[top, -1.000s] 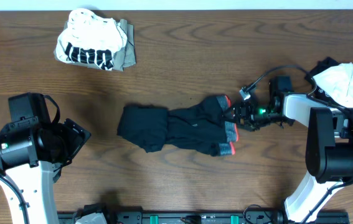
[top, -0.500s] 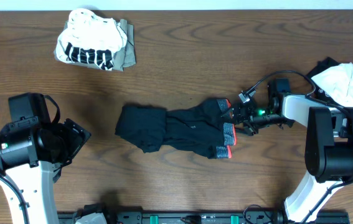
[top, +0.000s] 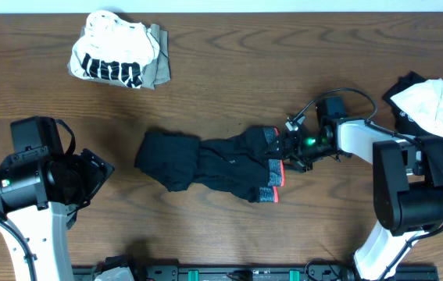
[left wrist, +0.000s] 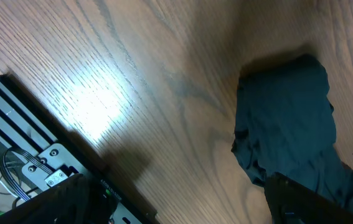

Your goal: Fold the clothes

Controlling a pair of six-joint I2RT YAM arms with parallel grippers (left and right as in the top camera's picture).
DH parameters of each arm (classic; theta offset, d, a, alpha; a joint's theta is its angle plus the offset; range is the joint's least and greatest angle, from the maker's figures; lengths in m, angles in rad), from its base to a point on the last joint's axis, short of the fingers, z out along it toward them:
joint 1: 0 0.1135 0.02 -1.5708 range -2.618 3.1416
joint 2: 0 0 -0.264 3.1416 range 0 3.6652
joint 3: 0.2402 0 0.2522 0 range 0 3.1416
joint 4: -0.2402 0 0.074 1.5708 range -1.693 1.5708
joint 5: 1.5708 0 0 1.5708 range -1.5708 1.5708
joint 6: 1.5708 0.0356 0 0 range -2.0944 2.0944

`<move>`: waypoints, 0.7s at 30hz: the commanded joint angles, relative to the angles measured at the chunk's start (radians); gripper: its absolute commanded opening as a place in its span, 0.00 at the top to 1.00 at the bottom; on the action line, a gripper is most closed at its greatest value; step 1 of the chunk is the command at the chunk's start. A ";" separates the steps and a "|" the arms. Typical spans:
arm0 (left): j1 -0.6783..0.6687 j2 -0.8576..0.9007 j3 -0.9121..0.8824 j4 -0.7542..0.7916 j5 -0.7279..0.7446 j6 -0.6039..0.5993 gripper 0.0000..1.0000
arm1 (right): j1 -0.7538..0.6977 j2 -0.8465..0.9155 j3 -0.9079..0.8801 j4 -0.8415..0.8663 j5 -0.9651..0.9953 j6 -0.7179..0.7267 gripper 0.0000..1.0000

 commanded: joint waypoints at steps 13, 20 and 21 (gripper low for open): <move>0.003 0.001 -0.008 -0.003 -0.005 0.010 0.08 | 0.006 0.104 -0.064 -0.010 0.520 0.137 0.99; 0.003 0.001 -0.008 -0.003 -0.006 0.010 0.08 | -0.129 0.069 -0.035 -0.040 0.551 0.128 0.99; 0.003 0.001 -0.008 -0.003 -0.006 0.010 0.08 | -0.150 0.058 -0.027 -0.060 0.574 0.129 0.99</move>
